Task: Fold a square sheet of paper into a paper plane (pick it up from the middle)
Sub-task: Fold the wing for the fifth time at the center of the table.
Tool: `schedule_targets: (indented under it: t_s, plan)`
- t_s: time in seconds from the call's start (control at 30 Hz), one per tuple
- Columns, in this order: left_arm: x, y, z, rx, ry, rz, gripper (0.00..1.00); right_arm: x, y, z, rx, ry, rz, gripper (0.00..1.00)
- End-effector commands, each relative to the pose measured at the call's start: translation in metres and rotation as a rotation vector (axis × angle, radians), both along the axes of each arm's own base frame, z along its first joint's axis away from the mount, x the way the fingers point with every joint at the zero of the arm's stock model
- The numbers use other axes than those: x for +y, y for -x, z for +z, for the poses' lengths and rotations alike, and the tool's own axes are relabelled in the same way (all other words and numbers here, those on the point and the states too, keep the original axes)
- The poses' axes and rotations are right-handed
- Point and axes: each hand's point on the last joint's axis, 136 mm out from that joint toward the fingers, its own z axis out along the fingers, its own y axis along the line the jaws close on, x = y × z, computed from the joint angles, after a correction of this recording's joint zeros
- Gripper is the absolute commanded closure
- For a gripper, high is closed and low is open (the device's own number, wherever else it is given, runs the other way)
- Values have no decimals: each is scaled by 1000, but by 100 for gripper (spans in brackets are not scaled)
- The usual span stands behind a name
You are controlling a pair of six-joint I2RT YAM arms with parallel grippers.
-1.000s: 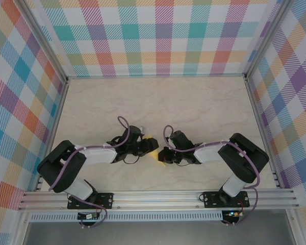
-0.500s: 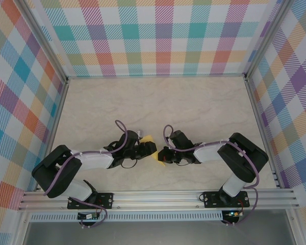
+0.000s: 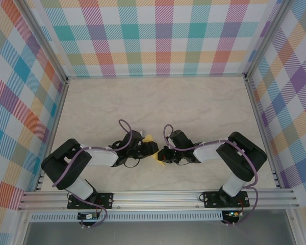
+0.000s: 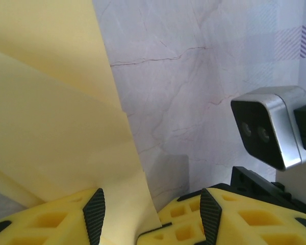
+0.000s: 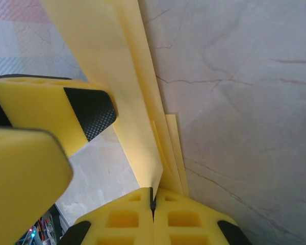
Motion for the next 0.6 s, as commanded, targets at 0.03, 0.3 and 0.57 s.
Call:
schedule_targets:
  t_s: [0.03,0.3,0.57]
  plan:
    - [7,-6,-12,-5,-65,39,46,-14,8,-23,50,95,4,97]
    - [17,5,-35,76,-141,40,47,-4,6,-6,25,70,61,90]
    - [22,10,-45,112,-160,53,48,-4,7,19,-15,42,85,83]
